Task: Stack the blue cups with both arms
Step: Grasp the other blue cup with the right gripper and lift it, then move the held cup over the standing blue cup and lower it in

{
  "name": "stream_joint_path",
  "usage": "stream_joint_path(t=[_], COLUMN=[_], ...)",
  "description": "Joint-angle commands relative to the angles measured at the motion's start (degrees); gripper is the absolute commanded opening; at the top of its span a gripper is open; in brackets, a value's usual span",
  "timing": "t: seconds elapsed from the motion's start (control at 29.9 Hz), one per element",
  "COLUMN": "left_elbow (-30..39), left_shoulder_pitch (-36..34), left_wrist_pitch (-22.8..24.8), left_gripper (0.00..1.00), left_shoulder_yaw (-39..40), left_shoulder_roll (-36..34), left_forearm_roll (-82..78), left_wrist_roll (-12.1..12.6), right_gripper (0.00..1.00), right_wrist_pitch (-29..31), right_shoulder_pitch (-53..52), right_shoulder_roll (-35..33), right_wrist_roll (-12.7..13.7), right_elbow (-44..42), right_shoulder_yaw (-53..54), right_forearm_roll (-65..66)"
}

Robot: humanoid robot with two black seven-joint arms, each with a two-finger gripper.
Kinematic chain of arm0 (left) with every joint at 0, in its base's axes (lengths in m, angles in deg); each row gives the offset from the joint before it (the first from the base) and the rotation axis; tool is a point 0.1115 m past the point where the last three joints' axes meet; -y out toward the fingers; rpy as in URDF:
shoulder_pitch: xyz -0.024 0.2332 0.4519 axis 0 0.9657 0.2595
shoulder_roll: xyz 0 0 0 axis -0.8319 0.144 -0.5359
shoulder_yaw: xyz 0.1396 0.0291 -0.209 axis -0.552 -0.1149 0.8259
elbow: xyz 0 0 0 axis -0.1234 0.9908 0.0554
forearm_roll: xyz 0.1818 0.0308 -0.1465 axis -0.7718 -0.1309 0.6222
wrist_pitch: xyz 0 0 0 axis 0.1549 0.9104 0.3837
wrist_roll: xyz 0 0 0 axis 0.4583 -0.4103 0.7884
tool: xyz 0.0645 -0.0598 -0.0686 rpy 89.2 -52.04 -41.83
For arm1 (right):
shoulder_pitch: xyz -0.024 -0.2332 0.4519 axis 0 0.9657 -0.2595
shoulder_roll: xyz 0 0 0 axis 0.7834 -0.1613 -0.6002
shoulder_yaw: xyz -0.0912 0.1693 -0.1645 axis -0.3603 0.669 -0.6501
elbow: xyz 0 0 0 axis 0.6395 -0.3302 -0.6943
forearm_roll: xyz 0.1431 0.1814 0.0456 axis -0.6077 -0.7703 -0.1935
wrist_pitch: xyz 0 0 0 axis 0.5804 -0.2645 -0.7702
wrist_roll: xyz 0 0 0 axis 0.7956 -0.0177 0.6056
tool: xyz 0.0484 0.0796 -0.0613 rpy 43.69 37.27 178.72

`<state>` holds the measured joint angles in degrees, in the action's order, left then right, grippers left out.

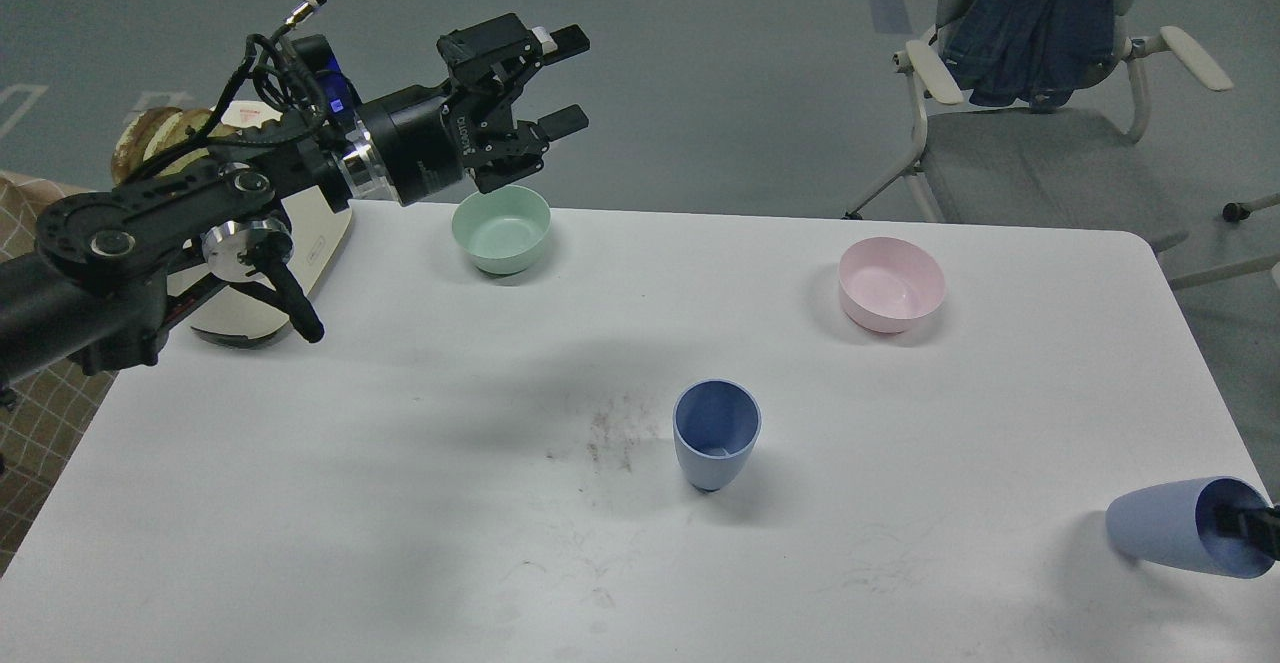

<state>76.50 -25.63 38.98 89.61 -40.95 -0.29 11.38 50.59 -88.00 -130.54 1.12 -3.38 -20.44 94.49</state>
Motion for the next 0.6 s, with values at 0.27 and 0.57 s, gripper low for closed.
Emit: stream_joint_path(t=[0.27,0.57], left_elbow=[0.0,-0.1], left_shoulder_pitch=[0.0,-0.1], left_wrist_pitch=[0.0,0.0], left_gripper=[0.87,0.87], left_shoulder_yaw=[0.1,0.1], left_shoulder_roll=[0.0,0.0], left_forearm_roll=[0.0,0.0], left_wrist_roll=[0.0,0.0], right_gripper=[0.0,0.0], right_wrist_pitch=[8.6,13.3], right_shoulder_pitch=[-19.8,-40.4], right_shoulder_roll=[2.6,28.8], right_wrist_roll=[0.0,0.0], right_elbow=[0.8,-11.7], right_shoulder_yaw=[5.5,-3.5], right_forearm_roll=[2.8,2.5])
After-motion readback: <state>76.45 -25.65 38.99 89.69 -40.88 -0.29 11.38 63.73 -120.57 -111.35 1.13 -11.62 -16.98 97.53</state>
